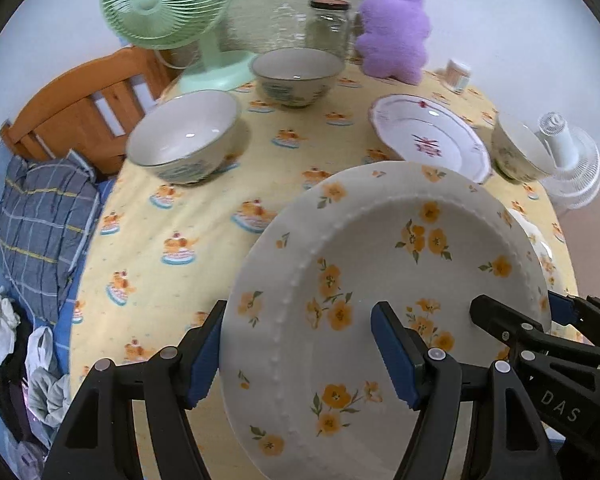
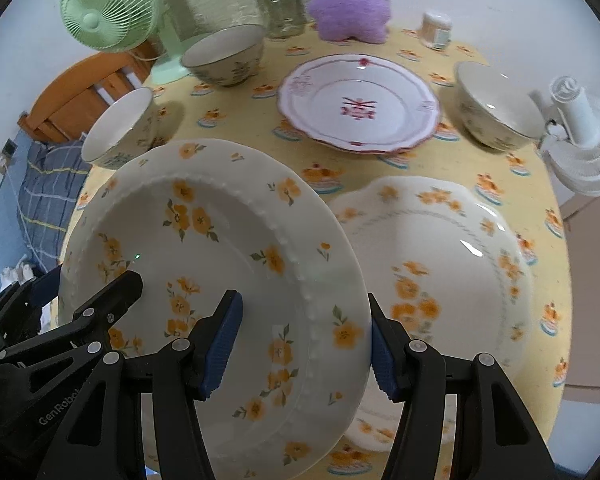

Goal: Organize plates and bowls

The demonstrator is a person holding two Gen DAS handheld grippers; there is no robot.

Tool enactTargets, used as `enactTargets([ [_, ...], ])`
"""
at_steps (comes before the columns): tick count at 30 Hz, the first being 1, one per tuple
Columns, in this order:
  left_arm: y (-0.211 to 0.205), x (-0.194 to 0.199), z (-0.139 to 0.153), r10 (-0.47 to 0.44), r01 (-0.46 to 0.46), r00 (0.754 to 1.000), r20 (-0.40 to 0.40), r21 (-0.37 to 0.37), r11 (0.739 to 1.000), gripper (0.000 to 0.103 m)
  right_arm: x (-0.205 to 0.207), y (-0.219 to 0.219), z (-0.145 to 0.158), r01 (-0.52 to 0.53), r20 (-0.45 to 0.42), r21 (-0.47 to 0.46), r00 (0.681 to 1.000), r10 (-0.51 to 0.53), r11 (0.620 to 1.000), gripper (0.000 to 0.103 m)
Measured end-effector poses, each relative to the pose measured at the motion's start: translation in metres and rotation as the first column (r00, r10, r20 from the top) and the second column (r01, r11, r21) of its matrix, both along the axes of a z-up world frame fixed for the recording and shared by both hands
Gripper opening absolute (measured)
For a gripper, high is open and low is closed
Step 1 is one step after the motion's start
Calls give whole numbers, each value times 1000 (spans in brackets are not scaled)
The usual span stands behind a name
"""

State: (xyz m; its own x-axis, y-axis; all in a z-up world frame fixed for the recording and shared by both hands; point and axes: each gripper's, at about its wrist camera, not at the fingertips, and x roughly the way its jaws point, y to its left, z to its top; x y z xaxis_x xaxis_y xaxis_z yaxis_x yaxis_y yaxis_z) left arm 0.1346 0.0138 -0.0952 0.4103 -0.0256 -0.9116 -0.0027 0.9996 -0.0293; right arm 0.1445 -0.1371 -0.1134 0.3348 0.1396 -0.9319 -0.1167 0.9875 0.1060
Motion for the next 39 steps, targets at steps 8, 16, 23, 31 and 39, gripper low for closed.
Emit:
enactTargets([
  [8, -45, 2, -3, -77, 77, 997, -5, -23, 997, 71, -9, -49, 1, 78, -1, -22, 997, -78, 997, 62],
  [16, -93, 4, -12, -149, 148, 989, -14, -33, 988, 71, -18, -94, -5, 149, -15, -33, 989, -150, 988, 62],
  [23, -134, 9, -25, -188, 187, 982, -33, -36, 982, 71, -20, -132, -14, 190, -17, -51, 981, -191, 981, 62],
  [31, -167, 17, -41, -205, 203, 978, -50, -37, 978, 73, -16, -163, -27, 198, -12, -84, 980, -200, 977, 62],
  [39, -173, 31, -56, -186, 185, 980, -74, -21, 982, 72, -7, -167, -35, 185, -14, -75, 982, -187, 980, 62],
])
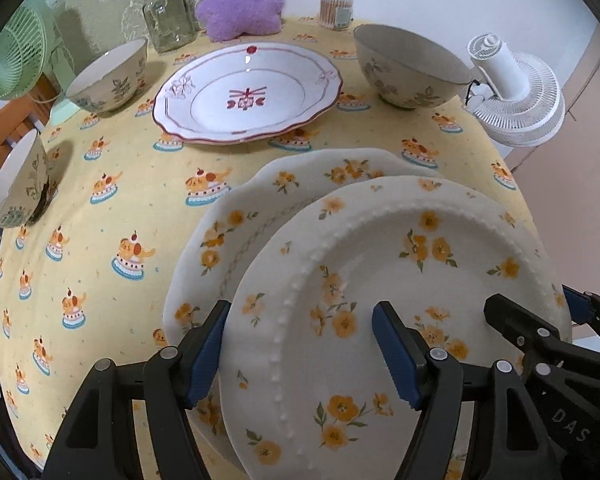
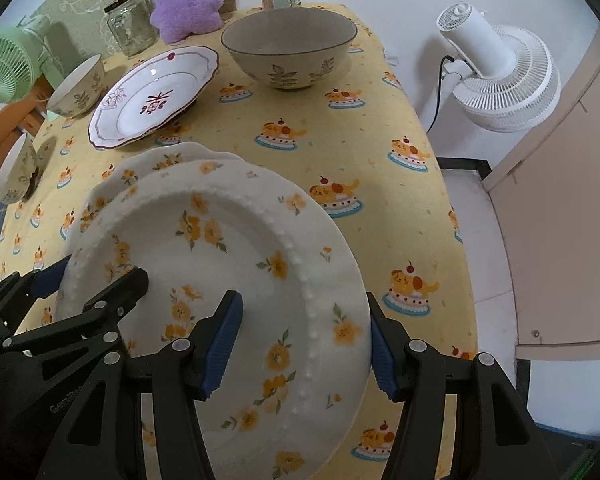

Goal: Organize plates and bowls

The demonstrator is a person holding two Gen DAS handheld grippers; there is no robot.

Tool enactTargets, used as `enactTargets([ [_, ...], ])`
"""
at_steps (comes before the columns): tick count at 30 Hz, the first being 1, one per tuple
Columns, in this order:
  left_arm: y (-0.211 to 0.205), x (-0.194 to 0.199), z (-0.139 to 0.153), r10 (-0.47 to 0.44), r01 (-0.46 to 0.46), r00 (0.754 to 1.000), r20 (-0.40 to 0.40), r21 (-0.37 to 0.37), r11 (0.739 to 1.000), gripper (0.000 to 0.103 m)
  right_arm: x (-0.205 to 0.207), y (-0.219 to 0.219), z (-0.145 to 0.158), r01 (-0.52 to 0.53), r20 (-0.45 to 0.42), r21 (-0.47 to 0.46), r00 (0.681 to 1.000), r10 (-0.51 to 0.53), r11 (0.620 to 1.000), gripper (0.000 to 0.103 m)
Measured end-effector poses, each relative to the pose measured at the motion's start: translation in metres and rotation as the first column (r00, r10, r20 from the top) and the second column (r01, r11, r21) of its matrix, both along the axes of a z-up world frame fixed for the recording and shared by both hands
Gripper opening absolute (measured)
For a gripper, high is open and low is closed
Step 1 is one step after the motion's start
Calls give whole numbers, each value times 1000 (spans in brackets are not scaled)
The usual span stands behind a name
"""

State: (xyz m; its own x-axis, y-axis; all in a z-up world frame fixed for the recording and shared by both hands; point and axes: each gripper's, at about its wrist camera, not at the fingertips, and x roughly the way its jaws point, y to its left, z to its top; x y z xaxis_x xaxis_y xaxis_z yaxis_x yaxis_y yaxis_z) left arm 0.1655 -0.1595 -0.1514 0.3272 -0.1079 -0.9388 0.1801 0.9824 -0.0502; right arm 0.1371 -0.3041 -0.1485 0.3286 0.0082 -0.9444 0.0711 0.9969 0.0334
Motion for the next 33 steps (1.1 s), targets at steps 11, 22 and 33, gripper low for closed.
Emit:
enactTargets([
  [11, 4, 7, -2, 5, -5, 1000, -1, 26, 1000, 73, 2, 2, -6, 12, -30, 0, 999, -12, 1000, 62],
  [22, -2, -6, 7, -34, 22, 997, 68, 167, 986, 71, -12, 3, 6, 31, -15, -30, 999, -32, 999, 58],
  [33, 10, -14, 21, -6, -2, 997, 79, 96, 995, 71, -11, 13, -2, 24, -48, -16, 999, -25, 1000, 41],
])
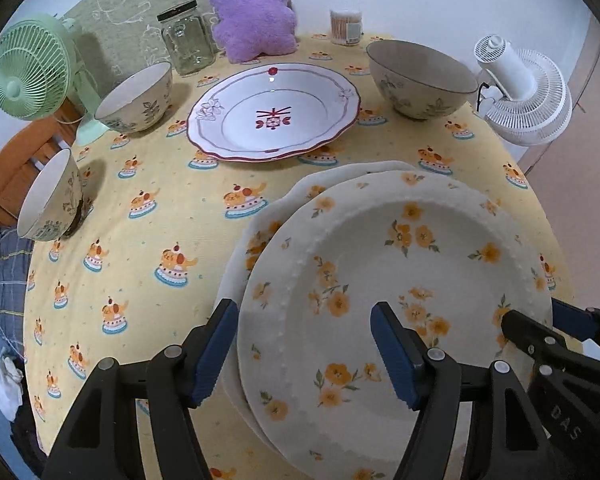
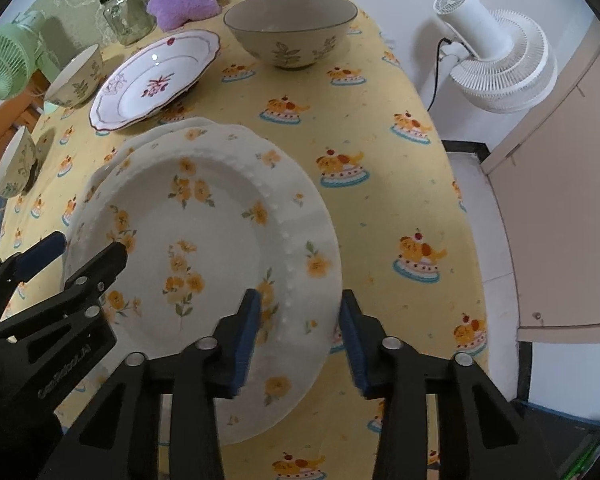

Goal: Organize plates and bowls

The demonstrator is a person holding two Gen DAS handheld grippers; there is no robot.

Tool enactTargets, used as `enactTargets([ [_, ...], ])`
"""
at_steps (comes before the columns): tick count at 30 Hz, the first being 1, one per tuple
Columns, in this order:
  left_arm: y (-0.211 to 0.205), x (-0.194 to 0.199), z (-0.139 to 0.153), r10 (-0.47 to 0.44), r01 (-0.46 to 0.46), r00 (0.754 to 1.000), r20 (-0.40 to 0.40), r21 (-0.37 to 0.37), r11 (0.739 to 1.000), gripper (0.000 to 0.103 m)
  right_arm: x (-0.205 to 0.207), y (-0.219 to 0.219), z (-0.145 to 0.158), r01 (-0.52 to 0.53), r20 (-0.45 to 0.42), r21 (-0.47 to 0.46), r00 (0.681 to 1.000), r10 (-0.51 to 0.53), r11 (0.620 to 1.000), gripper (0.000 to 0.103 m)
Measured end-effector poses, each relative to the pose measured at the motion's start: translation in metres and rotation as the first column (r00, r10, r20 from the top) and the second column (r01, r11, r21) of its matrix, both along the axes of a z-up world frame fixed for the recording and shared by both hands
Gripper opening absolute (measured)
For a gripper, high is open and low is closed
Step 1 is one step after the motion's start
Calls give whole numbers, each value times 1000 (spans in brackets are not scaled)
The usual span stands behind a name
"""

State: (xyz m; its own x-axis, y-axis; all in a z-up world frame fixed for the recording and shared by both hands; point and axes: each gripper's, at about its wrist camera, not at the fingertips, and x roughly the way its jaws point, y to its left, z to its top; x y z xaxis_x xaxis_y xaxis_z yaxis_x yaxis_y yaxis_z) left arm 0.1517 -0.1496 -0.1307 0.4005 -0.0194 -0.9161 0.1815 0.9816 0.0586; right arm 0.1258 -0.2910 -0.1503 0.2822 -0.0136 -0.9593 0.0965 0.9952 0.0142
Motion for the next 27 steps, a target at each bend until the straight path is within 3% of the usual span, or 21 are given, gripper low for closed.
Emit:
enactTargets([
  [9, 10, 0, 1, 6, -6, 1000, 4, -3, 1000, 71, 17, 13, -2, -13, 4, -59, 1000, 13, 998, 38],
  [17, 10, 1, 1, 2, -2, 1000, 11, -16, 1000, 71, 22, 17, -4, 26, 10, -76, 1000, -26, 997, 43],
  [21, 12, -2, 7, 32, -31, 999, 30, -15, 999, 71, 20, 15, -1, -18, 10, -55, 1000, 18, 998, 43],
  [27, 17, -9, 23, 86, -84, 994, 68, -20, 996, 71, 5, 21, 29, -132, 115, -42, 984, 136, 990, 43],
])
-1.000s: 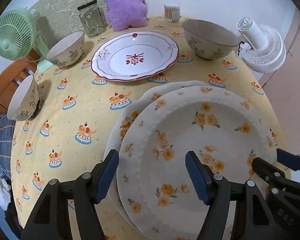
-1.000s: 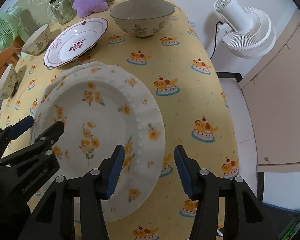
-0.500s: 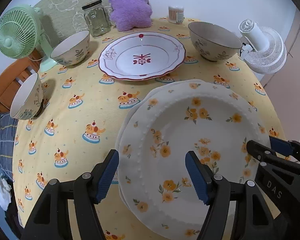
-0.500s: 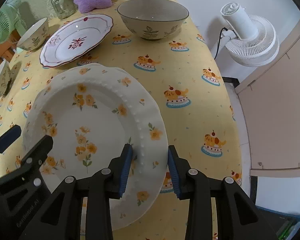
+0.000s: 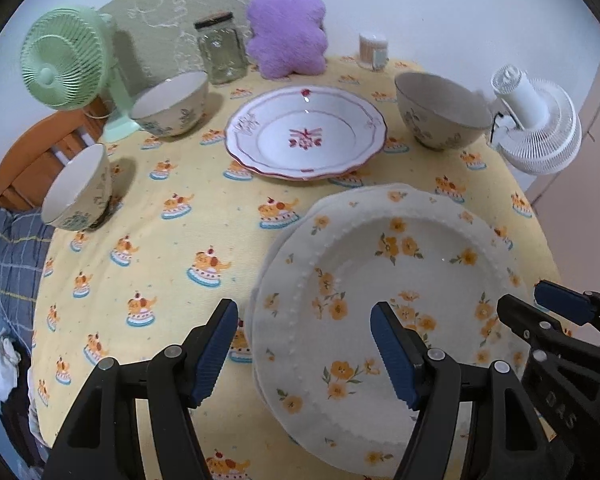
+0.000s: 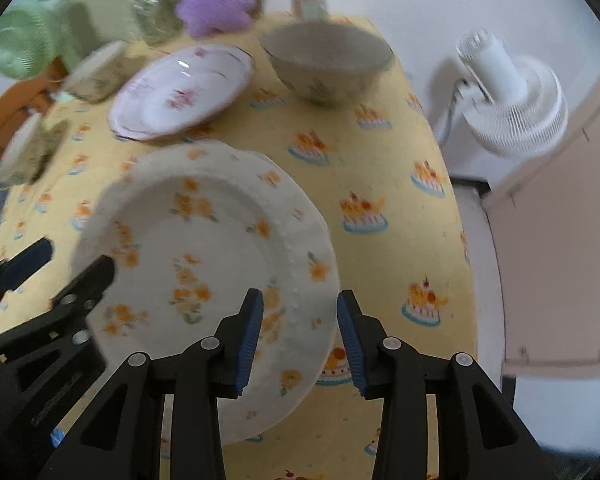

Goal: Organize plates and bowls

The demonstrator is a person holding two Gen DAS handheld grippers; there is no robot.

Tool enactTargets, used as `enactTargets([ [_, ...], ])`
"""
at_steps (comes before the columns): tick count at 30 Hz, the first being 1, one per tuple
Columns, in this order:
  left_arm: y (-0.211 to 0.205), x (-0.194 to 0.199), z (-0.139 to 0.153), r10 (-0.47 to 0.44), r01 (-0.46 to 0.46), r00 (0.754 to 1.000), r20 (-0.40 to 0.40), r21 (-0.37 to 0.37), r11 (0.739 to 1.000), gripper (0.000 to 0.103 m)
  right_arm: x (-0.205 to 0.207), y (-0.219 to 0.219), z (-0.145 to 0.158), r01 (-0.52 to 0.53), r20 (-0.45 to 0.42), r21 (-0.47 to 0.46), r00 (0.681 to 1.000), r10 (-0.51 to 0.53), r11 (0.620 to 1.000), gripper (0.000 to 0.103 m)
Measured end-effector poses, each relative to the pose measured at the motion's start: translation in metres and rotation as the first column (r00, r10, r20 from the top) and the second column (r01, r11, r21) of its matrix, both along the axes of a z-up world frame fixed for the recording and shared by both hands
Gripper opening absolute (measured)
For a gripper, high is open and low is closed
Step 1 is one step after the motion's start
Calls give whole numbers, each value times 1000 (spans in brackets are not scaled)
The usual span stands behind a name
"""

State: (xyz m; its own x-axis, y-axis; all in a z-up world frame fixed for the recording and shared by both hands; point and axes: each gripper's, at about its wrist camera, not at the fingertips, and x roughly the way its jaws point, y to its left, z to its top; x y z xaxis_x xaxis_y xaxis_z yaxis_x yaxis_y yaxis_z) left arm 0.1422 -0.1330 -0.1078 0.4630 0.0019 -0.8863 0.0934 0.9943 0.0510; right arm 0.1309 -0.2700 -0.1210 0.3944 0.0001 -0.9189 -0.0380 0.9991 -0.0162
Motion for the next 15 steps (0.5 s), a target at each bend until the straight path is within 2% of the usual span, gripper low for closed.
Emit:
enactTargets([
  [4, 8, -8, 18, 41, -41, 999, 32, -2, 999, 71, -6, 15, 23, -84, 66, 17, 994, 83, 996, 43],
  [10, 25, -15, 46, 71, -70, 994, 81, -16, 997, 72, -4, 32, 50, -108, 111, 79, 989, 99, 991, 43],
  [13, 38, -15, 57, 77, -73, 992, 101, -43, 996, 72, 4, 29, 64, -69, 118, 194, 992, 47, 979, 43],
  [15, 46, -12, 65, 72, -66, 991, 111, -54, 996, 72, 11, 29, 78, -34, 139, 212, 990, 4, 977, 43],
])
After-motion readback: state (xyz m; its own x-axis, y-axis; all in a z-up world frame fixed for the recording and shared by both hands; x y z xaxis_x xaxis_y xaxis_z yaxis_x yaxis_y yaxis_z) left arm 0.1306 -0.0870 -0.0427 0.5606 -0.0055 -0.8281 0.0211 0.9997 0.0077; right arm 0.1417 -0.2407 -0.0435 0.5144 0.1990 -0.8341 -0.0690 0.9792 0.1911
